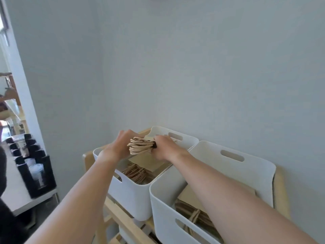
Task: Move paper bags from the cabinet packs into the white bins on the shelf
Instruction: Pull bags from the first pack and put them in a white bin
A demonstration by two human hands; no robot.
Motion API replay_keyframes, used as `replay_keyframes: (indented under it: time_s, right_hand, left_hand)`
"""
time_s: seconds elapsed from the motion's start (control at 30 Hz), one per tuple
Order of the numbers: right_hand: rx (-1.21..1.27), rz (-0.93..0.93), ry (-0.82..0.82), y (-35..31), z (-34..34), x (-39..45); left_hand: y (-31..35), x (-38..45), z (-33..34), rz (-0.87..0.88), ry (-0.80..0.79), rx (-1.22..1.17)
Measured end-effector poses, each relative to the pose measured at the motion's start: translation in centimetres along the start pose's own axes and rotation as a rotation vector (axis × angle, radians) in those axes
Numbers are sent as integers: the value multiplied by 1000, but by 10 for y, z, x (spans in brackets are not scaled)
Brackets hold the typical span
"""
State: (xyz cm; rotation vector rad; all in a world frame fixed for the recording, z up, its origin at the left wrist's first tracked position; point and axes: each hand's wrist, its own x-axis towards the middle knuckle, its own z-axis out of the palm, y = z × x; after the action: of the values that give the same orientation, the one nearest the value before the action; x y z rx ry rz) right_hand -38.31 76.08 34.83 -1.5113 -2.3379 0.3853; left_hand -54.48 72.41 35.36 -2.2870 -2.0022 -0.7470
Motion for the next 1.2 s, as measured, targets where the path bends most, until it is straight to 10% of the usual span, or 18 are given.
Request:
replay_keyframes:
  time_s: [0.17,0.53,0.73,1.2]
  right_hand:
    - [-171,128,-260,8,24,23]
    - [-381,163,-437,-1,39,42]
    - [-504,100,-421,-4,45,43]
    - [-494,154,-430,1,51,50]
  left_hand:
    - [-20,-1,19,-53,-226,-29]
    - [-40,19,34,-271,285,-148]
    - [-31,28,49,-171,-85,24]
    - [-32,29,50,-159,-26,86]
